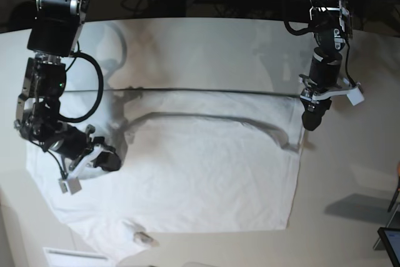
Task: Fold the T-shirt properly
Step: 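Grasp the sleeve fabric with the right gripper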
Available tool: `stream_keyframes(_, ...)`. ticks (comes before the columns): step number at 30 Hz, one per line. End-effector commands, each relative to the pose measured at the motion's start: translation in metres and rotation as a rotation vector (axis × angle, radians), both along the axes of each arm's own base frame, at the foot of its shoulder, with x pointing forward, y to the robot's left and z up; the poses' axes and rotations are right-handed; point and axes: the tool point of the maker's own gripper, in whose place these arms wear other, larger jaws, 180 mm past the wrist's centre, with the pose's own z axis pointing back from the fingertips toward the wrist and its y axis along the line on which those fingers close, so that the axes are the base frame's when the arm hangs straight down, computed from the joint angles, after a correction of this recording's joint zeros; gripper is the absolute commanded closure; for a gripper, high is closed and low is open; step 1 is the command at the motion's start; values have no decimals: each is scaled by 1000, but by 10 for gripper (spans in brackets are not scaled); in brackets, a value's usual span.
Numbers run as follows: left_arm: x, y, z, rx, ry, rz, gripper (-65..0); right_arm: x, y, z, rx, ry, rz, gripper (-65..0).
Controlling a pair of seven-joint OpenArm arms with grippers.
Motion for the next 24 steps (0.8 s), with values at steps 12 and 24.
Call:
stream_keyframes(12, 7, 3, 16, 20, -57, -1, -212, 31, -10, 26, -98, -187, -82, -1)
stream_keyframes(24, 32, 4, 27, 37, -95, -7, -212, 36, -39, -5, -35, -49, -298, -4)
